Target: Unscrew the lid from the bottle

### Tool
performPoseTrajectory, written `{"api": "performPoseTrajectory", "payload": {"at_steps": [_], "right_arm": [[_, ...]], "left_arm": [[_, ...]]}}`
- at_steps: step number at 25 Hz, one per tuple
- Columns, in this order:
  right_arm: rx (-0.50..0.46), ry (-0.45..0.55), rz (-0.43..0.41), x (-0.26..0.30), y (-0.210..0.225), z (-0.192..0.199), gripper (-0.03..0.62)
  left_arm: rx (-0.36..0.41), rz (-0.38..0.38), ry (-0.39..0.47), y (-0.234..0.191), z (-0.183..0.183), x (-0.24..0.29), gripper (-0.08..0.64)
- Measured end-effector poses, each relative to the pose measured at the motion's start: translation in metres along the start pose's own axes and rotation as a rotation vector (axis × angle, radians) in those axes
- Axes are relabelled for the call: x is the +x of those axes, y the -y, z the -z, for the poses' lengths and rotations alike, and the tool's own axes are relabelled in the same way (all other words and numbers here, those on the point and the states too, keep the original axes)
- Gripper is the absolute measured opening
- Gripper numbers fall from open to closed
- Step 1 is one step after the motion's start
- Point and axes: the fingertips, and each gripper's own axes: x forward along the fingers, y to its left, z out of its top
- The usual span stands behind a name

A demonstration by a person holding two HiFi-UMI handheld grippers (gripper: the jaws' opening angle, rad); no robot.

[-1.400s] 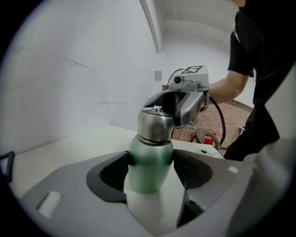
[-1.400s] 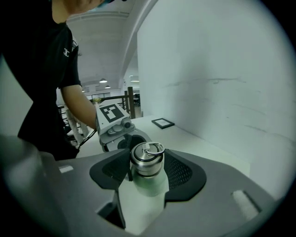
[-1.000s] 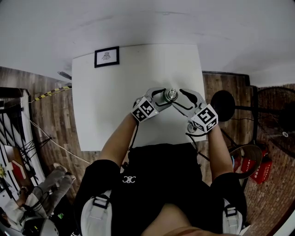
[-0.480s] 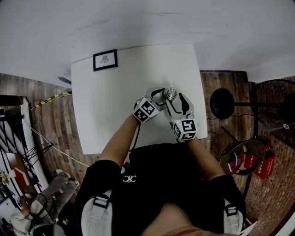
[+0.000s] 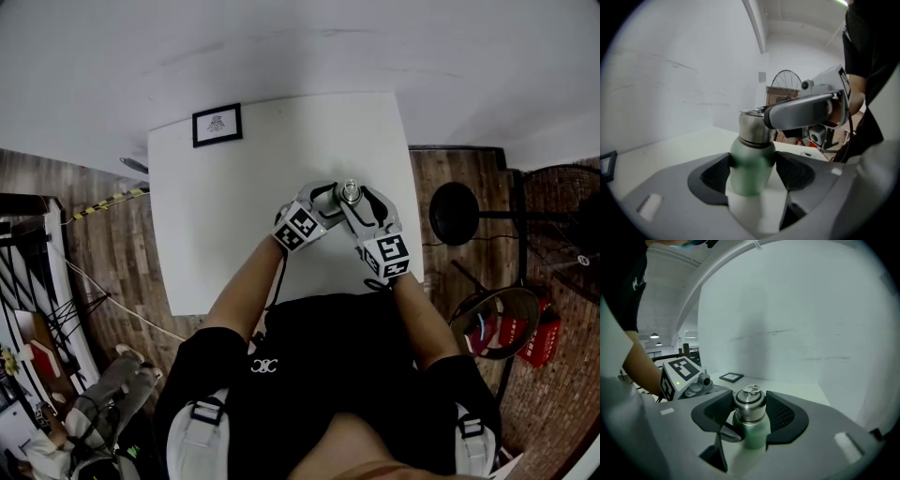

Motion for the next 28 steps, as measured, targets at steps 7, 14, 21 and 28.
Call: {"api": "performPoseTrajectory", "payload": {"at_steps": [7, 14, 21, 28], "right_arm": [[-0.168, -0.083, -0.354, 0.001, -0.003, 0.001, 0.227], [-0.286, -0.170, -0.576, 0.003, -0.004, 0.004, 0.227], [-0.125, -0.072, -0.465, -0.004, -0.005, -0.019, 0.232], [0.025, 0.099, -0.085, -0.018, -0.004, -0.029, 0.262]], "left_arm": [[0.001, 0.004, 0.002, -0.001, 0.000, 0.000, 0.359], [0.000, 0.007, 0.002, -0.001, 0.001, 0.000, 0.359], [0.000, 0.004, 0.007, -0.001, 0.001, -0.001, 0.359], [0.000, 0.001, 0.009, -0.001, 0.001, -0.001, 0.360]]}}
